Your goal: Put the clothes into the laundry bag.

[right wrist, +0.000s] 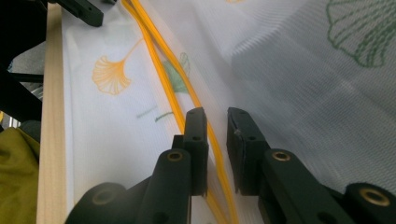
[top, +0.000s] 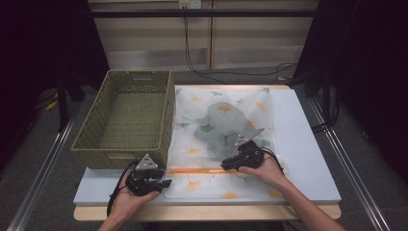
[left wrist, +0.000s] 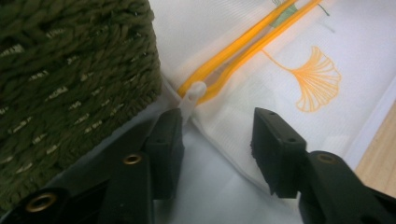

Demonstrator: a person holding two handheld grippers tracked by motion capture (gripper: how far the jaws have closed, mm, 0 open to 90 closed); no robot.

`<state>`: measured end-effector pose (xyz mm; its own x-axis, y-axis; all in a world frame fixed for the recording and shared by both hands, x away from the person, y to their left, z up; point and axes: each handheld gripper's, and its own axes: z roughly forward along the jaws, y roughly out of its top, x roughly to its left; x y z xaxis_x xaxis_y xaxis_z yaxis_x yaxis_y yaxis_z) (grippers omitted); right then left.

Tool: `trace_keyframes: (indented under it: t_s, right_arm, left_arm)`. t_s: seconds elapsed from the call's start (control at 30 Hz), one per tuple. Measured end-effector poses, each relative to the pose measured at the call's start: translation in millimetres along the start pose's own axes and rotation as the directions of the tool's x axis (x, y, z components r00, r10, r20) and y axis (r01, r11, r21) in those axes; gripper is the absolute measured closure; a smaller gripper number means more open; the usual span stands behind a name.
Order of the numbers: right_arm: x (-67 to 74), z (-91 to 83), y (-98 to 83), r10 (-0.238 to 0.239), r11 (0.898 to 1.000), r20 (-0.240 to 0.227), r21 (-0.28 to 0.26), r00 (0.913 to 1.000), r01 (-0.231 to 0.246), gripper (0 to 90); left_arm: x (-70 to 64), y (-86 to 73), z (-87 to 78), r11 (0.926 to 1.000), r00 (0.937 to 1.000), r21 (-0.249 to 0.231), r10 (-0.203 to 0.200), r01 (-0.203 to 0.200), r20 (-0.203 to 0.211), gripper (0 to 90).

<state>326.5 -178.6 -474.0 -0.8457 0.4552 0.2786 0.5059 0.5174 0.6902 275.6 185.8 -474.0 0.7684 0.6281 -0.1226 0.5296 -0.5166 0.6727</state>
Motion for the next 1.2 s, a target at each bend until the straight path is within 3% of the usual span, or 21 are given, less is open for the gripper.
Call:
trace_keyframes:
  t_s: [0.2,0.3,0.43,0.6,0.77,0.97,1.2]
  right_arm:
    - [1.3,-4.0,2.3,-0.004,1.0,-0.013,-0.026,0.9999,0.003,77.4]
    - [1.1,-5.3,2.4,-0.006,1.0,-0.01,-0.03,0.9999,0.005,77.1]
    - [0.4,-4.7,2.5,-0.002,0.999,-0.016,-0.033,0.9999,0.002,77.3]
    - [0.3,-2.4,2.7,-0.001,0.999,-0.024,-0.032,0.9997,0.0,76.5]
    - [0.8,-0.7,4.1,-0.005,0.999,-0.036,-0.033,0.9994,0.004,74.0]
    - [2.9,2.2,6.1,-0.014,1.0,-0.04,-0.022,0.9991,0.013,70.9]
    - [7.4,6.5,13.0,-0.021,0.999,-0.066,-0.049,0.9976,0.018,69.6]
  left_arm:
    - [2.9,0.8,-0.3,0.9998,0.999,0.007,-0.017,0.017,-0.041,46.4]
    - [4.6,1.4,1.2,0.9998,0.9995,-0.002,-0.022,0.022,-0.021,47.0]
    - [3.1,3.2,2.6,1.0,0.9999,0.005,0.001,-0.001,-0.014,55.0]
    - [5.2,5.9,4.6,0.9999,0.9998,0.01,-0.009,0.009,-0.018,66.5]
    - [3.2,8.4,5.9,0.9996,0.9997,0.023,0.014,-0.014,-0.021,77.4]
    - [1.6,8.7,5.6,0.9994,0.9996,0.026,0.025,-0.025,-0.014,82.6]
    - [1.8,7.8,2.5,0.9998,0.9996,0.003,0.021,-0.021,0.016,83.4]
